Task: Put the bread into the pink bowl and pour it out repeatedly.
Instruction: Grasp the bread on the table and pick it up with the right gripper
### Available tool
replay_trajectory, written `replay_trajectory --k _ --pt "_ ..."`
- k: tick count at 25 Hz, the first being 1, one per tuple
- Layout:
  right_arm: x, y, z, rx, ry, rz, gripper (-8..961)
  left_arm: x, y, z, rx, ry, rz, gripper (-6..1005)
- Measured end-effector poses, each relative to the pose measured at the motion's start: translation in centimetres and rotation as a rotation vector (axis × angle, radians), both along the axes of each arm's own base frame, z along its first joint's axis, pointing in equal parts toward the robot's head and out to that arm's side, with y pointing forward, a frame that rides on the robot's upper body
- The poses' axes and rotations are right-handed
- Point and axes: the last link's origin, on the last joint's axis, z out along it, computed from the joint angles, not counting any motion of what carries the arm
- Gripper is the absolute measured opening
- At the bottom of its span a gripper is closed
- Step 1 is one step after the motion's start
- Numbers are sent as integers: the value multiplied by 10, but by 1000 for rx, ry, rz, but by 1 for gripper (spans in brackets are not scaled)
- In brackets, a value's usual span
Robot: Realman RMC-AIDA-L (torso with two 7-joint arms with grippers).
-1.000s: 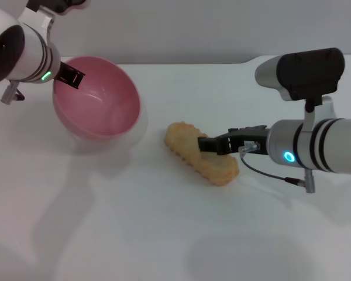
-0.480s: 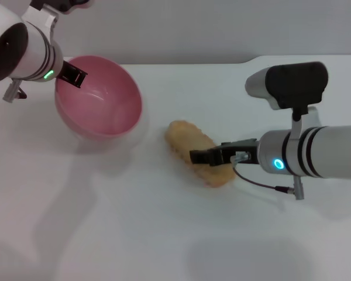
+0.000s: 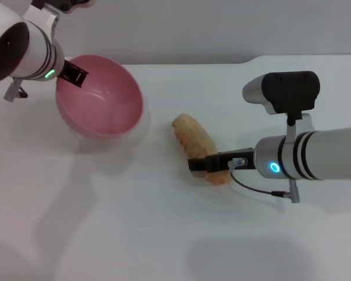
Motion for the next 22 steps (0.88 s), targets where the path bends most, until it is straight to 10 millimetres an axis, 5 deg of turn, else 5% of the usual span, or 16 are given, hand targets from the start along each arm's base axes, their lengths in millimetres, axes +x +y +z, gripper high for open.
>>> replay_trajectory --k 11,22 --pt "-8 -5 13 30 25 45 635 0 1 0 2 1 -4 46" --pt "-30 -3 96 239 -27 139 535 -2 -3 -8 -24 -19 9 46"
